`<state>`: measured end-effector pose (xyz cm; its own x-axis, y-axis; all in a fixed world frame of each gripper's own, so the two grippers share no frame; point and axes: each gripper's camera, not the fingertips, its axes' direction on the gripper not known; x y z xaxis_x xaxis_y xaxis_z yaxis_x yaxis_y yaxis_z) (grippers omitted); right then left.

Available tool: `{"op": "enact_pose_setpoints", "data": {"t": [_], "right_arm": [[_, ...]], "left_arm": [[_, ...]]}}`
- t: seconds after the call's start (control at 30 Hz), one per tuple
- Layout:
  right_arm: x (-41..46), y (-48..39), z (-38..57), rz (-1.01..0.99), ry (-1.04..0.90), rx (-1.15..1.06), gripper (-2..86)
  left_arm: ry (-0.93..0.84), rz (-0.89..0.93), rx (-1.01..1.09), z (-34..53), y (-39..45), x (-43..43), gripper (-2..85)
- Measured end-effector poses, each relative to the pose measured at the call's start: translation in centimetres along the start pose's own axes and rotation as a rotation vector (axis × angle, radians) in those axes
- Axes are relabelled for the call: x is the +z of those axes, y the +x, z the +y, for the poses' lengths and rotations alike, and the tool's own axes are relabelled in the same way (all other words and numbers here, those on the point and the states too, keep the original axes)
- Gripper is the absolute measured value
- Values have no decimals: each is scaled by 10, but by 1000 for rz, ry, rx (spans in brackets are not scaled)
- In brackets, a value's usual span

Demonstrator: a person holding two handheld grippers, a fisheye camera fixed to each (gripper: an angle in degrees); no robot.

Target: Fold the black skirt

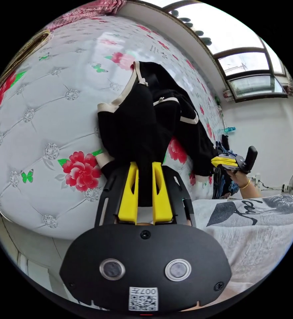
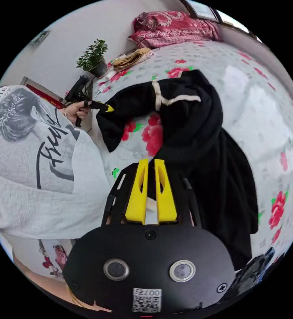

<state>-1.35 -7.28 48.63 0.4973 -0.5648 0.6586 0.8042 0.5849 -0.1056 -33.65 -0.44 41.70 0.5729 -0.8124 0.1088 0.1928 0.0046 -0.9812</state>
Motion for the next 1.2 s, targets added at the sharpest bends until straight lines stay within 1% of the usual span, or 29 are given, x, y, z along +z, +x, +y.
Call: {"op": "enact_pose_setpoints", "data": {"t": [0.1,0.13,0.2,0.33,0.43,0.57,0.63,0.67,0.73,0.83,0.9,0.93,1.0,1.03,1.1,1.17,1.2], "right_arm": [[-43,50,-37,130,114,12,106],[-46,61,-46,151,133,5,111],[-39,106,-90,193,169,-18,119],[0,173,-159,100,214,1,120],[50,205,-207,89,172,-30,115],[130,228,-245,153,12,-71,84],[159,235,-249,106,-58,-62,53],[170,235,-248,34,-90,-72,25],[171,227,-242,66,-80,-85,10],[127,202,-216,147,92,-126,1],[67,173,-181,211,264,-159,-2],[51,162,-170,230,302,-179,-2],[0,116,-128,353,393,-251,-3],[-11,104,-117,384,411,-263,-3],[-45,51,-74,492,471,-318,-3],[-57,9,-44,596,493,-344,-3],[-60,-17,-26,655,502,-359,-3]], "left_arm": [[49,19,-12,1,-1,-13,70],[59,29,-17,2,-1,-16,72],[139,47,-44,8,-4,-34,77],[237,33,-104,18,-19,-62,92],[185,-20,-124,16,-32,-52,111],[45,35,-119,6,-42,10,133],[10,46,-109,1,-46,33,135],[-21,56,-103,-2,-48,46,139],[-62,79,-88,-6,-54,64,148],[-96,117,-25,-7,-62,82,157],[-107,132,29,-3,-69,90,159],[-98,138,43,0,-70,90,159],[-45,155,97,14,-75,87,150],[-29,158,108,18,-76,86,149],[27,179,152,35,-84,83,150],[61,173,201,46,-89,80,150],[83,140,246,52,-91,78,150]]}}
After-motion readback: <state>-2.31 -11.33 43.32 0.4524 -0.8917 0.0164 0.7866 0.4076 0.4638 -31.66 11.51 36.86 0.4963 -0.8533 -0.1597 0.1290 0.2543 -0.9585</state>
